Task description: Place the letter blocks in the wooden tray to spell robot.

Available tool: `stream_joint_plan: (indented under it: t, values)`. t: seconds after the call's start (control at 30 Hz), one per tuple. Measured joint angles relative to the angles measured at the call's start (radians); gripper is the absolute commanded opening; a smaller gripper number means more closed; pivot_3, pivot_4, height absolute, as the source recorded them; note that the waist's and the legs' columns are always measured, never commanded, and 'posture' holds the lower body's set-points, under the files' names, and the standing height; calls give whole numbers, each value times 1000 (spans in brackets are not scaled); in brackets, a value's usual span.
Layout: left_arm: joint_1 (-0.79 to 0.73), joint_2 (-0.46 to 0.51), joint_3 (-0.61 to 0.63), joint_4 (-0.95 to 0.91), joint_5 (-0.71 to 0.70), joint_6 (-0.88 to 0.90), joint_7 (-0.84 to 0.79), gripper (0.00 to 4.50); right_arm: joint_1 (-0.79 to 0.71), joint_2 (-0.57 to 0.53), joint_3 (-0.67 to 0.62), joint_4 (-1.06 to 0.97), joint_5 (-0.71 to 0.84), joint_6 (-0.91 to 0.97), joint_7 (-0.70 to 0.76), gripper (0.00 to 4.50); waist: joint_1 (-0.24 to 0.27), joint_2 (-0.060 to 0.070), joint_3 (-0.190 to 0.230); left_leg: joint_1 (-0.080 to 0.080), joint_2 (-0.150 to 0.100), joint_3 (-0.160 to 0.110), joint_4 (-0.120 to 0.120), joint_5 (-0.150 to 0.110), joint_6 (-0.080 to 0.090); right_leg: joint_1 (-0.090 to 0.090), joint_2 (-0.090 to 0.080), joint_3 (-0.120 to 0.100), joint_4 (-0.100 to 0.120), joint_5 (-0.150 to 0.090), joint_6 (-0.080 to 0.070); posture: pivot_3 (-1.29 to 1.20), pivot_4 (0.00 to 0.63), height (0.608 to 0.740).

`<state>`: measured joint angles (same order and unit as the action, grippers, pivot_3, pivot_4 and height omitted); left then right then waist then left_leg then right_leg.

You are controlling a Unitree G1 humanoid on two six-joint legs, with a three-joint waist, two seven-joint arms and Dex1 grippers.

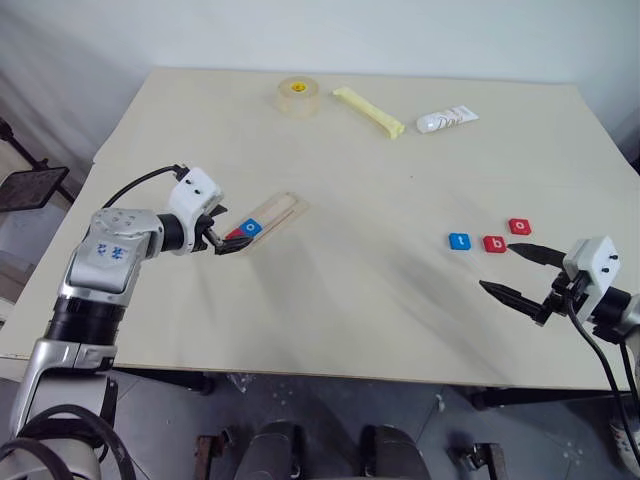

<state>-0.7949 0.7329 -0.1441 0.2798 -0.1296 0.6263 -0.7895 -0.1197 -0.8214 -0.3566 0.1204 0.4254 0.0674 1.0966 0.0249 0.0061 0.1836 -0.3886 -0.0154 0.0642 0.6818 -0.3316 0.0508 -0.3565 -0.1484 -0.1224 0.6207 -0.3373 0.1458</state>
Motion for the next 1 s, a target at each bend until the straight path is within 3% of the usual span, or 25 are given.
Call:
stream_joint_plan:
  t: [0.37,1.0]
  values:
    - [-106,-55,-110,112,77,106,-72,4500,9,0,-2,-3,15,-2,10,4484,-1,-1,1,-1,0,0,0,0,0,-1,0,0,0,0,0,0,150,740]
    - [-163,-65,-157,167,150,132,-86,4500,8,0,-2,4,16,-25,13,4484,-2,-1,0,1,0,1,1,1,0,0,0,2,2,0,0,0,150,740]
